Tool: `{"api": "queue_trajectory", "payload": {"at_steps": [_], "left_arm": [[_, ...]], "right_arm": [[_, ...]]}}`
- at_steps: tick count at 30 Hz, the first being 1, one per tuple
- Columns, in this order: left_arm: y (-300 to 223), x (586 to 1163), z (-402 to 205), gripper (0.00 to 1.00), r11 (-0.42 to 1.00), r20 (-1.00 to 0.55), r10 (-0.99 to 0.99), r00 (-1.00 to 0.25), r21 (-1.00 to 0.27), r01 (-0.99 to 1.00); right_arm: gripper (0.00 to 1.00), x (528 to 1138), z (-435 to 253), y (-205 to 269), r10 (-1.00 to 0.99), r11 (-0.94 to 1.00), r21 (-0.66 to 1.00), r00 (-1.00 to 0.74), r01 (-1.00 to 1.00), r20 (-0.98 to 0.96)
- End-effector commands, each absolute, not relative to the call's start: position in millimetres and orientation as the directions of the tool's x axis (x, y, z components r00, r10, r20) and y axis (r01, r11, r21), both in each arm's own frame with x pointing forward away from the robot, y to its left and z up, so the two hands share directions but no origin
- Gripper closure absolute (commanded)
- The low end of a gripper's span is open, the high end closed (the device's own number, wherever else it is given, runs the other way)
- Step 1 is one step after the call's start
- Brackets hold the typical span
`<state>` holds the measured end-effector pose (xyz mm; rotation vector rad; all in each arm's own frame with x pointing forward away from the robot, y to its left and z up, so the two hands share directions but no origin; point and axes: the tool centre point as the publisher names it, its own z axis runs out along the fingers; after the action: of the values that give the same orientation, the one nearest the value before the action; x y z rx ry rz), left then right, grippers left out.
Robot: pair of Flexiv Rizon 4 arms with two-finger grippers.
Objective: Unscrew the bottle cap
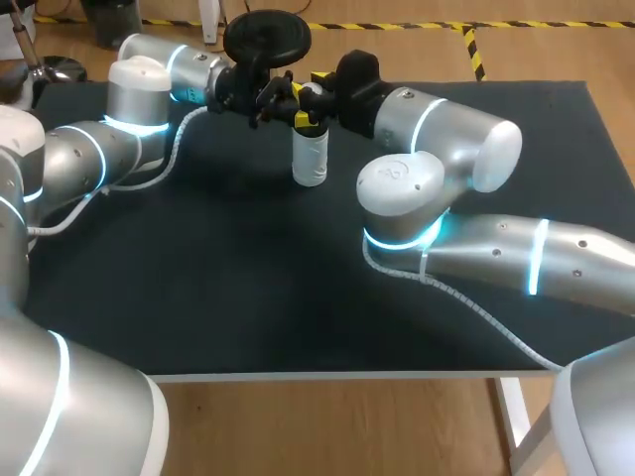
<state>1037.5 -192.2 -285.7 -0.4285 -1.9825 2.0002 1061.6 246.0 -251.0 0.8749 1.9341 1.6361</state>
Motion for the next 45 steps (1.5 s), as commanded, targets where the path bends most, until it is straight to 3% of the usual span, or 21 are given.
{"api": "queue_trajectory", "payload": {"at_steps": [1,11,21,30,45], "left_arm": [[-191.0,1042.3,-286.7,1.00,-0.017,-0.008,0.425,-0.905,-1.000,0.001],[-191.0,1042.3,-286.7,1.00,-0.017,-0.008,0.425,-0.905,-1.000,0.001],[-191.0,1042.3,-286.7,1.00,-0.017,-0.008,0.425,-0.905,-1.000,0.001],[-191.0,1042.3,-286.7,1.00,-0.017,-0.008,0.425,-0.905,-1.000,0.001],[-191.0,1042.3,-286.7,1.00,-0.017,-0.008,0.425,-0.905,-1.000,0.001]], "right_arm": [[1.00,1068.7,-257.7,242.0,0.701,0.084,0.982,-0.711,0.171,0.064],[1.00,1068.4,-266.7,242.1,0.437,0.086,0.987,-0.895,0.134,0.084],[1.00,1060.3,-265.9,241.8,-0.033,0.093,0.994,-0.997,0.063,0.066],[1.00,1043.4,-258.0,243.3,-0.464,0.070,0.996,-0.882,0.052,0.078],[1.00,1030.1,-247.4,245.7,-0.785,0.036,0.999,-0.619,0.014,0.037]]}}
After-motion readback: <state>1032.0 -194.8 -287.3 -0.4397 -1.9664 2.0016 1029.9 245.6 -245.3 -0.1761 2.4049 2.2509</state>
